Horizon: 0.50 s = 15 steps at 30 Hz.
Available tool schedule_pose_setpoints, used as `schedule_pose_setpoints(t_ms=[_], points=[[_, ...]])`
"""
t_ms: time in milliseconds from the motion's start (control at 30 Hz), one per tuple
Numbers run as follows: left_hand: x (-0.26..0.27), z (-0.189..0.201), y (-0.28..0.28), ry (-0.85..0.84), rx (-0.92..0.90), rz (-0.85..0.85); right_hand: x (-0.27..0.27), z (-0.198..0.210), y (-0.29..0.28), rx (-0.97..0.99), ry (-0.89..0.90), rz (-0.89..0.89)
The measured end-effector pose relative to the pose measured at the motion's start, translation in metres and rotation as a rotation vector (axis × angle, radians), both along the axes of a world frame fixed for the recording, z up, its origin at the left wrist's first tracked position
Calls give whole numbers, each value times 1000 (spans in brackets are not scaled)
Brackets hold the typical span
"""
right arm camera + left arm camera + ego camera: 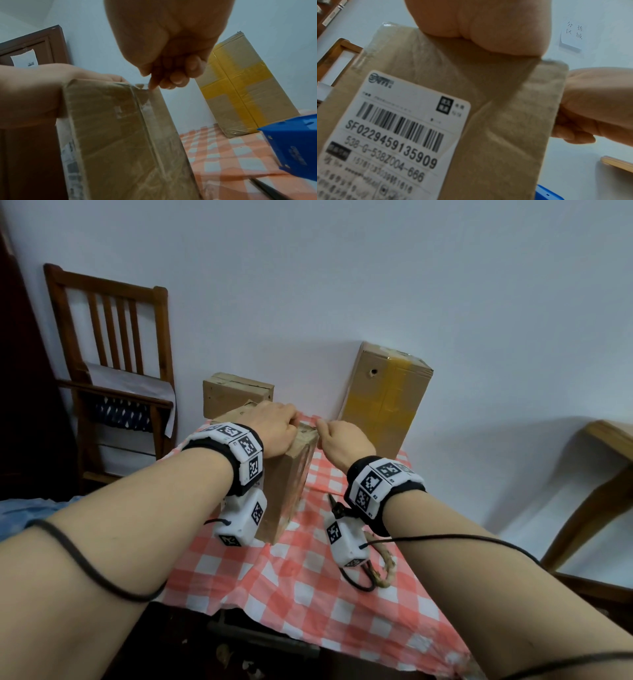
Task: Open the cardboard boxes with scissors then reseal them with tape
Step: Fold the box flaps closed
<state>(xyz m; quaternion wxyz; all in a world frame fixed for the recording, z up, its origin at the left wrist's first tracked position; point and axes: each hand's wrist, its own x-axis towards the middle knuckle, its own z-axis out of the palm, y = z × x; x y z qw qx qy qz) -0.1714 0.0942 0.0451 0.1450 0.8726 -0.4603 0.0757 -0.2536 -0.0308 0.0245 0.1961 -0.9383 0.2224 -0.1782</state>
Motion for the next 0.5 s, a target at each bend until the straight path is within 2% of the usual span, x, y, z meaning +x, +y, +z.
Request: schedule_pose_setpoints(t_ms=[133, 300, 500], points=[[1, -1, -1, 13, -5, 5, 7, 5, 6, 92, 59, 33], [2, -1, -2, 3, 25, 7, 13, 4, 8, 185, 133, -11], [3, -1, -3, -6, 23, 5, 13, 10, 10, 100, 160, -18]])
